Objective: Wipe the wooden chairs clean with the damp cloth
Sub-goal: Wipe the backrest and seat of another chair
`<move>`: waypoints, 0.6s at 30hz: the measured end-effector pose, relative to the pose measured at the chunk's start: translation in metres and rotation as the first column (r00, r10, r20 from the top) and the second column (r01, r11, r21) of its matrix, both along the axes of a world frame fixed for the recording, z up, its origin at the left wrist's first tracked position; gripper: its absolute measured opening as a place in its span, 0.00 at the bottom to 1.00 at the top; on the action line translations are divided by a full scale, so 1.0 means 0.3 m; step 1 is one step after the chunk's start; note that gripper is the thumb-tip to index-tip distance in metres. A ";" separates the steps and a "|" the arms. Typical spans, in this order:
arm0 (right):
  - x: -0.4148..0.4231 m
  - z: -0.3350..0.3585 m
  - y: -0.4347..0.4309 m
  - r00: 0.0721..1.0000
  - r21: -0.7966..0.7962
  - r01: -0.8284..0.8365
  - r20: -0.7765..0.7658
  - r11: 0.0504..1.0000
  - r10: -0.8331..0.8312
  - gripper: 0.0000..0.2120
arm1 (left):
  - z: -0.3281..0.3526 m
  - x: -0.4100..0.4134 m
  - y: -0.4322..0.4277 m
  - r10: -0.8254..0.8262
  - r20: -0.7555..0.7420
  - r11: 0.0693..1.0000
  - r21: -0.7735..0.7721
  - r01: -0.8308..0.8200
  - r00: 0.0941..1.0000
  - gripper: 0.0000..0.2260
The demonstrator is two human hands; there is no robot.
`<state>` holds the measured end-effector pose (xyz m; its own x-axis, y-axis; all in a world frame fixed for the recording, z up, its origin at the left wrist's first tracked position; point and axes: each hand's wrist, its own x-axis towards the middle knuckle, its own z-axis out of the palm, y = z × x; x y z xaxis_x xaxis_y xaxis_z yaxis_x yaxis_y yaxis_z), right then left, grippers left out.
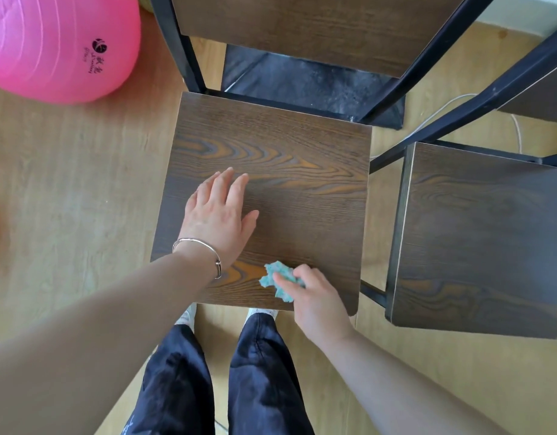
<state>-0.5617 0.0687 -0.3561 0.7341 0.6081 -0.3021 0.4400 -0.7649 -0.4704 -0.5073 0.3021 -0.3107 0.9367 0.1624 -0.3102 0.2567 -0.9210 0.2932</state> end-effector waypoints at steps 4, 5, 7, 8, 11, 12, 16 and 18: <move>0.124 0.049 -0.061 0.941 0.071 0.337 -0.008 0.939 -0.337 0.27 | 0.009 0.004 0.012 -0.003 0.012 1.000 -0.001 0.003 1.000 0.26; 0.175 0.059 -0.092 0.881 0.079 0.467 0.039 0.881 -0.471 0.26 | 0.010 0.003 0.018 -0.003 0.021 1.000 -0.005 0.003 1.000 0.26; 0.287 0.063 -0.148 0.744 0.077 0.657 0.094 0.750 -0.661 0.24 | 0.006 -0.004 0.035 0.000 0.043 1.000 -0.012 0.000 0.999 0.26; 0.340 0.059 -0.159 0.715 0.071 0.689 0.094 0.721 -0.693 0.23 | 0.003 -0.009 0.046 0.001 0.054 1.000 -0.011 -0.001 0.999 0.26; 0.441 0.032 -0.131 0.783 0.009 0.617 0.085 0.787 -0.616 0.21 | 0.000 -0.027 0.082 0.010 0.059 1.000 -0.002 -0.010 0.998 0.26; 0.453 0.019 -0.117 0.805 -0.016 0.589 0.091 0.808 -0.586 0.22 | 0.000 -0.033 0.092 0.012 0.054 1.000 -0.002 -0.012 0.998 0.26; 0.391 -0.008 -0.076 0.776 -0.023 0.623 0.143 0.782 -0.614 0.23 | -0.003 -0.066 0.122 -0.017 0.047 1.000 -0.006 0.018 0.999 0.27; 0.297 -0.007 -0.067 0.797 -0.035 0.596 0.144 0.802 -0.586 0.24 | -0.003 -0.082 0.135 -0.044 0.042 0.999 -0.010 0.045 0.998 0.27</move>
<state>-0.4727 0.0487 -0.3583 0.9765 0.0228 -0.2143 -0.0607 -0.9252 -0.3747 -0.5320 0.3425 -0.3116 0.9552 0.1167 -0.2719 0.2026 -0.9278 0.3132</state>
